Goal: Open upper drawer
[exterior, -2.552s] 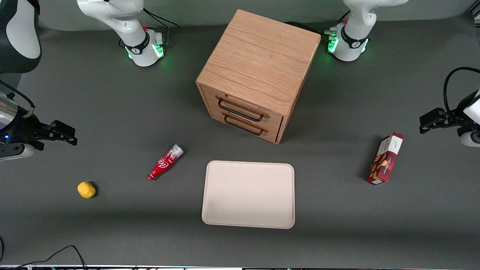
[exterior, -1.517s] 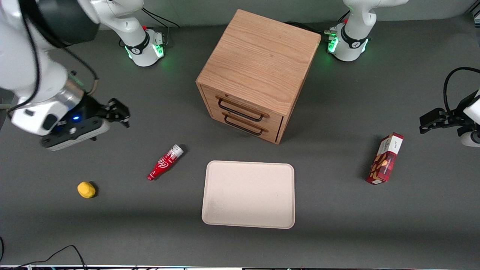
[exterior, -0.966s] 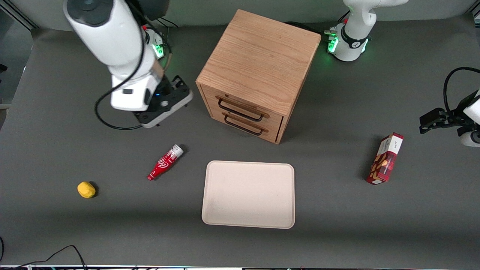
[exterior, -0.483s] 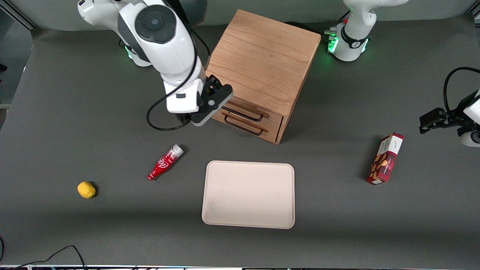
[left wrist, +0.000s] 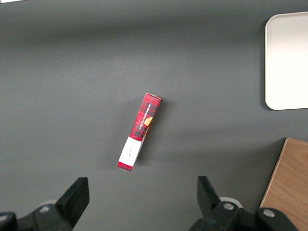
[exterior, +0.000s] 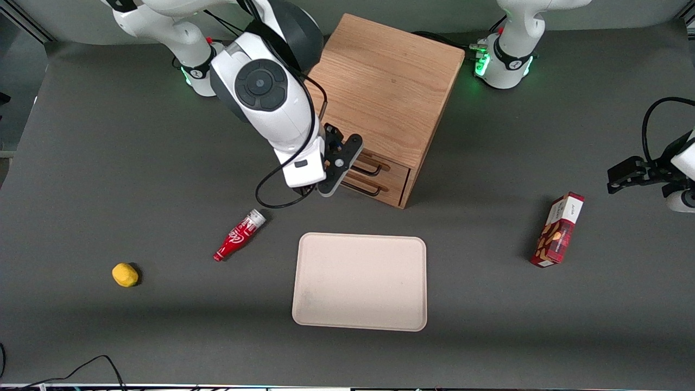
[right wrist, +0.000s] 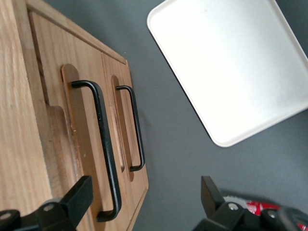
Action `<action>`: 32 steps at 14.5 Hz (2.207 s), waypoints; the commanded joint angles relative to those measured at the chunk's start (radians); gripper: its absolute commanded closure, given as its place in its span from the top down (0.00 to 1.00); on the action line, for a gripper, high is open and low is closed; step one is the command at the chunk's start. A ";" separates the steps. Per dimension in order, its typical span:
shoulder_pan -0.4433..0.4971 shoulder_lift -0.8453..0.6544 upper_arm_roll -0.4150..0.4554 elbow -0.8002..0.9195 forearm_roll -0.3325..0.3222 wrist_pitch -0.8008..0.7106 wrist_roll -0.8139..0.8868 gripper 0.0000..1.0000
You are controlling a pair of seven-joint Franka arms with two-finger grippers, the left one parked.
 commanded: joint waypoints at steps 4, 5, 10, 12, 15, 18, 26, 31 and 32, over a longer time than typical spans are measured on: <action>-0.007 0.036 0.006 0.000 0.084 0.034 -0.089 1.00; -0.007 0.036 0.006 -0.013 0.088 0.051 -0.092 1.00; -0.010 0.036 0.020 -0.066 0.114 0.114 -0.164 1.00; -0.010 0.036 0.020 -0.089 0.124 0.124 -0.222 1.00; -0.038 0.034 0.035 -0.129 0.160 0.161 -0.310 1.00; -0.041 0.034 0.037 -0.151 0.166 0.187 -0.345 1.00; -0.054 0.046 0.026 -0.163 0.129 0.239 -0.431 1.00; -0.084 0.086 0.021 -0.126 0.114 0.281 -0.486 1.00; -0.093 0.091 0.021 -0.116 0.112 0.281 -0.497 1.00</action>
